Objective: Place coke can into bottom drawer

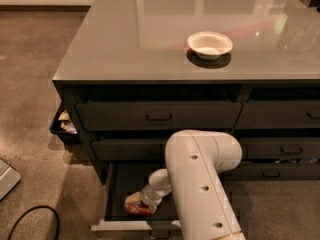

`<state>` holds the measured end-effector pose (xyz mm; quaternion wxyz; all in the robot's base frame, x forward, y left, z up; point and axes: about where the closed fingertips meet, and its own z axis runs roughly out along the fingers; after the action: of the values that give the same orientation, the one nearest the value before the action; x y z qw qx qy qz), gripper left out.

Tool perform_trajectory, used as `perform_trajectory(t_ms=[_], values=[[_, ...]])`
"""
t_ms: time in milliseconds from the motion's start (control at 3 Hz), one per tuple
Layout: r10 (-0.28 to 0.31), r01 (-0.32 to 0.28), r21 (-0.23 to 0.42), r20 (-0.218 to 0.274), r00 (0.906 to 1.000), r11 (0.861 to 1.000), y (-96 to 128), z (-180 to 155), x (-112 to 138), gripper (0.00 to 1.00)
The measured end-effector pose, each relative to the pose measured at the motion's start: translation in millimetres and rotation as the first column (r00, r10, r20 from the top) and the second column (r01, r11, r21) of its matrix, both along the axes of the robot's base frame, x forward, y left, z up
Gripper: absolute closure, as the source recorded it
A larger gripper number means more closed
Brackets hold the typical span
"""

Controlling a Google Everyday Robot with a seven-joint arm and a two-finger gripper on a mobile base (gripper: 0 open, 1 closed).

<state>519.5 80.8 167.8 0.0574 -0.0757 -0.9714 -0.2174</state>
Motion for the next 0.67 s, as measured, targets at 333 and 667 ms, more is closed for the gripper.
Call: perform_trajectory(t_ms=[333,667], values=[[0.043,-0.042,0.038,-0.004,0.9991,0.998,4.3,-2.2,1.1,0.32],[0.076,-0.076,0.061,0.001,0.9971,0.995,6.6,-0.9,2.4,0.09]])
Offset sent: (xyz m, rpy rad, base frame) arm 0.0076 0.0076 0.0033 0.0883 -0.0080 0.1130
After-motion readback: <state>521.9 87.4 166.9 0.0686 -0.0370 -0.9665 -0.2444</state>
